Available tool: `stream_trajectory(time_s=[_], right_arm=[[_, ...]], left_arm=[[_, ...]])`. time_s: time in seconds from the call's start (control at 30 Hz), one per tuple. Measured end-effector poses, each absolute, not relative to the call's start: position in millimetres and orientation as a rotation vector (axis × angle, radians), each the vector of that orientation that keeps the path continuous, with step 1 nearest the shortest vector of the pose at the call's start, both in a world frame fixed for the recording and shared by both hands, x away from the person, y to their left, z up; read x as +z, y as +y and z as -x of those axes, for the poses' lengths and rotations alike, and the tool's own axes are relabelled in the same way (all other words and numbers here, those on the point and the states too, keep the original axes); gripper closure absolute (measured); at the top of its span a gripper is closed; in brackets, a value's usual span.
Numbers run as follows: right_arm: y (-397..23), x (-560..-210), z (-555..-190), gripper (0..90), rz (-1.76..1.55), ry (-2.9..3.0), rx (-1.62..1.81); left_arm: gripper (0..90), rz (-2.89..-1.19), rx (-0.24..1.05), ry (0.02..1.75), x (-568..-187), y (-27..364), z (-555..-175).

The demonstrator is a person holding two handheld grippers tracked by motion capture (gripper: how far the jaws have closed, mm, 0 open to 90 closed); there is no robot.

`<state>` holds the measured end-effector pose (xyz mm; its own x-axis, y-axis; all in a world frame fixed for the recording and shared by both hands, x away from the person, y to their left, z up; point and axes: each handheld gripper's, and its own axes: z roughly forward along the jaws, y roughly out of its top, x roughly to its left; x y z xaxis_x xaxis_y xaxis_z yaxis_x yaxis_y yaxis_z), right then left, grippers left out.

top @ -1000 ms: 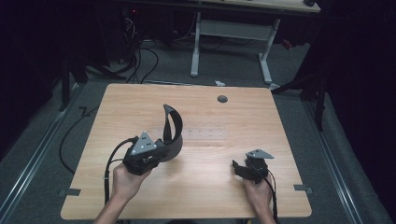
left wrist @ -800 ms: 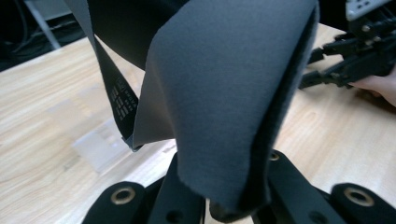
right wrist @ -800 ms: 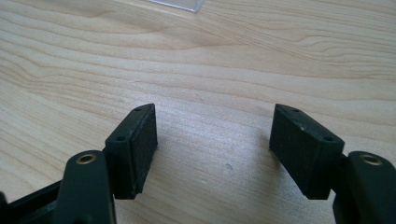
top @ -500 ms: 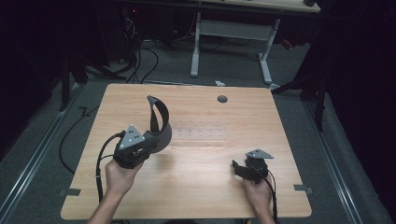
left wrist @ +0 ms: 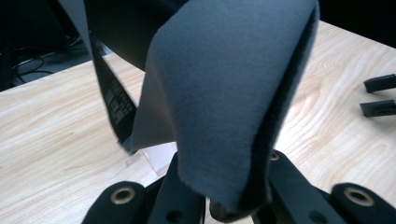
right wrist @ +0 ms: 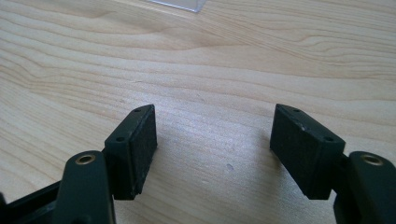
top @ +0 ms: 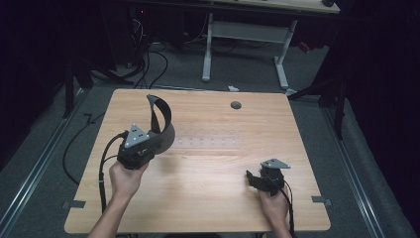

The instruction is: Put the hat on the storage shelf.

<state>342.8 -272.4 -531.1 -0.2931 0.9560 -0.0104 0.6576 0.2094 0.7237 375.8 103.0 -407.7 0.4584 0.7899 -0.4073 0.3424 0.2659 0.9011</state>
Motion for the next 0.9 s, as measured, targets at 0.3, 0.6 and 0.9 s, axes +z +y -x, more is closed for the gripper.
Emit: stream_trajectory(time_s=[0.3, 0.6, 0.9], right_arm=[[-270.8, -531.1, -342.4, 31.9, -1.474, 2.047, 0.86], [-270.3, -531.1, -342.4, 31.9, -1.466, 2.052, 0.862], [-270.2, -531.2, -342.4, 31.6, -1.463, 2.055, 0.863]], left_arm=[[86.5, -1.324, 0.425, 1.143, -408.4, 104.0, -387.5], [86.5, -1.333, 0.437, 1.174, -415.0, 104.7, -399.6], [86.5, -1.314, 0.451, 1.221, -422.0, 97.7, -415.7]])
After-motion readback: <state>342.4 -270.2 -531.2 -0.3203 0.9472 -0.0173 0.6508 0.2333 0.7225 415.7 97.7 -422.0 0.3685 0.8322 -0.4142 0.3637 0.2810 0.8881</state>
